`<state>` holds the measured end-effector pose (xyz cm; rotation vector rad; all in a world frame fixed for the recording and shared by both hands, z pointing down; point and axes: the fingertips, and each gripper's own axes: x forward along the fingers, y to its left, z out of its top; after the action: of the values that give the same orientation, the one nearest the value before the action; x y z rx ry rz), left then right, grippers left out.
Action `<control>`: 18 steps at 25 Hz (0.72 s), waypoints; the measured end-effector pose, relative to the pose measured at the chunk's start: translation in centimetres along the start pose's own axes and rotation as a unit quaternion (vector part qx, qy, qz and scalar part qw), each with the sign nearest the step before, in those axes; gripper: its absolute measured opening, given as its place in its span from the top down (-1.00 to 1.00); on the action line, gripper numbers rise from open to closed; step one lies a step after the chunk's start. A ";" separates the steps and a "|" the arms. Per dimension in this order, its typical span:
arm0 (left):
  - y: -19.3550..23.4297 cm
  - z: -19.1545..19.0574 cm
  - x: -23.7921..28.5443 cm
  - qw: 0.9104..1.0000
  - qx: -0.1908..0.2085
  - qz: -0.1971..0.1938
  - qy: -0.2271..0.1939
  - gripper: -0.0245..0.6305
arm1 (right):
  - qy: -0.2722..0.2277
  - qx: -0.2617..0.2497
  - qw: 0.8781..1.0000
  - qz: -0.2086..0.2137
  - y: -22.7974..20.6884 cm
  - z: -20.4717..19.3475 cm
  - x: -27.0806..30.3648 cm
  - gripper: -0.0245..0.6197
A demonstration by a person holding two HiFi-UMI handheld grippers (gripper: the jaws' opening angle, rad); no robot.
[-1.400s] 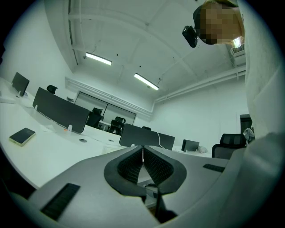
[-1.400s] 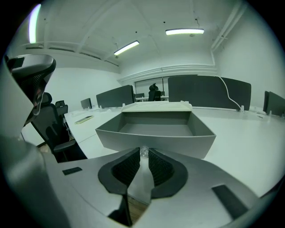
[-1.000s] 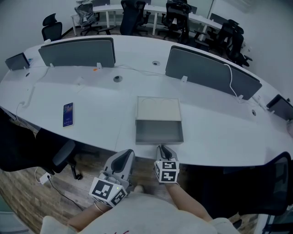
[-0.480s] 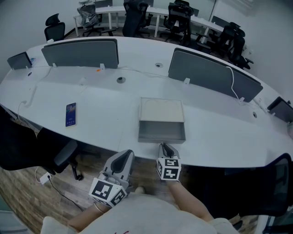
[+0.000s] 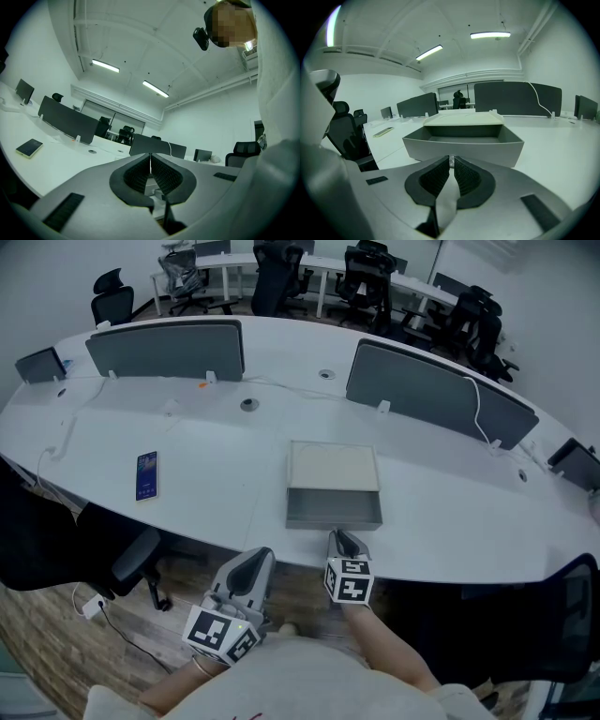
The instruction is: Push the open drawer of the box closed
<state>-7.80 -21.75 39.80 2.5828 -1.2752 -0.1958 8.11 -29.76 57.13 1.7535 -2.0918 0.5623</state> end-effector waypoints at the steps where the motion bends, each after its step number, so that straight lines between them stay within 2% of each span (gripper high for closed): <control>1: -0.1 0.0 0.0 1.000 0.001 -0.001 -0.001 0.87 | 0.000 -0.001 1.000 -0.001 0.0 0.0 0.0 0.79; 18: 1.1 0.5 -0.6 1.000 0.008 0.015 -0.013 0.87 | -0.001 -0.005 1.000 -0.005 -0.6 0.9 1.4 0.80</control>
<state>-9.11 -21.96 39.58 2.5812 -1.3299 -0.2140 8.47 -31.56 57.09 1.7586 -2.0824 0.5465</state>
